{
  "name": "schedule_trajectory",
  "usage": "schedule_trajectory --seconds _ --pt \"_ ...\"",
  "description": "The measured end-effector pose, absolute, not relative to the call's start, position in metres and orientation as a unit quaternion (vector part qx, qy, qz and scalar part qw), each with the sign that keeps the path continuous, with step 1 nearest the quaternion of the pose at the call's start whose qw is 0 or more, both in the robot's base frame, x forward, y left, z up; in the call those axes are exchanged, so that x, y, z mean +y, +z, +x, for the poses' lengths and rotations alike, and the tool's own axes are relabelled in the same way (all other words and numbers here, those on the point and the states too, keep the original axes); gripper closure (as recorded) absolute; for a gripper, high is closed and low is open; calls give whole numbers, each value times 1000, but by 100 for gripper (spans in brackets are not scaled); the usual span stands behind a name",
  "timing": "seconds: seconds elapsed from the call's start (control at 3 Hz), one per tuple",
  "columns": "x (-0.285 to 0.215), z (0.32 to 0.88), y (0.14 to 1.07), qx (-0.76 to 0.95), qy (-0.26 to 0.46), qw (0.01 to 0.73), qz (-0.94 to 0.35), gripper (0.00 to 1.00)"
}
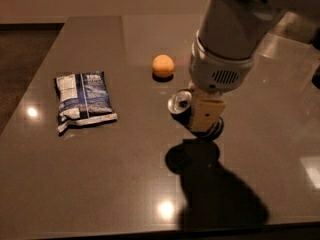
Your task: Knock pepsi can over
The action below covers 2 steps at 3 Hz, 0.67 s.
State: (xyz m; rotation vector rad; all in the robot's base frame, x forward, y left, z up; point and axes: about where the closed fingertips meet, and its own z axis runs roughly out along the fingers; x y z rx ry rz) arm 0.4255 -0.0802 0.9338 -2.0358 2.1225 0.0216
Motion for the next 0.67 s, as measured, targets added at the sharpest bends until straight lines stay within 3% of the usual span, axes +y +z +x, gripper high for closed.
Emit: schedule_trajectory --seconds 0.67 --pt "-112 447 903 678 -120 -28 -725 97"
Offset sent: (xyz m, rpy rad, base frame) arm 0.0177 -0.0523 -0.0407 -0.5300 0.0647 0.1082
